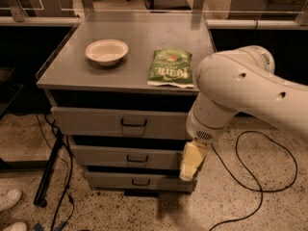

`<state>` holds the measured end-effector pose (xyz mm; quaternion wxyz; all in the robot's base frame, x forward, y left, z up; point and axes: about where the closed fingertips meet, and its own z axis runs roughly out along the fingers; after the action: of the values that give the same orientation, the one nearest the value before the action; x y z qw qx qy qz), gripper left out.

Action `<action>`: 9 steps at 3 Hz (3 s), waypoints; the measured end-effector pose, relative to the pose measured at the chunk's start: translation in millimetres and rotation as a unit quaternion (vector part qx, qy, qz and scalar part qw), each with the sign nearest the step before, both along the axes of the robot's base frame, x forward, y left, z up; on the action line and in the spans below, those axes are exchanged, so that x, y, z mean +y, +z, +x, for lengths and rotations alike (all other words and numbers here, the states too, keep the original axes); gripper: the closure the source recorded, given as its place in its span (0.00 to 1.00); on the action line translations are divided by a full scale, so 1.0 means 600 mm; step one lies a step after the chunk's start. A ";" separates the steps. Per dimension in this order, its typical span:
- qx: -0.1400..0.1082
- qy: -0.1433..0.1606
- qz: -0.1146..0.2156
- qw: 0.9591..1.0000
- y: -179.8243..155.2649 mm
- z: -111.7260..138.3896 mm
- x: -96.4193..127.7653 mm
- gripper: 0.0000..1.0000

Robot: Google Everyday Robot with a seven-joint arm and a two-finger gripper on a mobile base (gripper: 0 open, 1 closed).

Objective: Open top drawer

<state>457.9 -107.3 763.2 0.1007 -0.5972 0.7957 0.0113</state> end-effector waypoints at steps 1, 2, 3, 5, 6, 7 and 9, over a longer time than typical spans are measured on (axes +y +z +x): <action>-0.001 -0.010 0.018 1.000 -0.094 0.055 0.064 0.00; -0.002 -0.013 0.019 1.000 -0.097 0.057 0.064 0.00; -0.006 -0.024 0.022 0.999 -0.100 0.061 0.062 0.00; -0.015 -0.048 0.022 0.999 -0.147 0.141 0.078 0.00; -0.018 -0.047 0.019 0.999 -0.150 0.168 0.084 0.00; -0.036 -0.053 0.018 0.998 -0.098 0.150 0.068 0.00; -0.026 -0.055 0.022 0.998 -0.146 0.190 0.082 0.00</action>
Offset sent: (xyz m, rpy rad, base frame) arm 0.0586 0.0592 -0.0829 0.0617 -0.0128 -0.0250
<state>571.7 -57.9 675.9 0.1353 -0.5499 0.8242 0.0080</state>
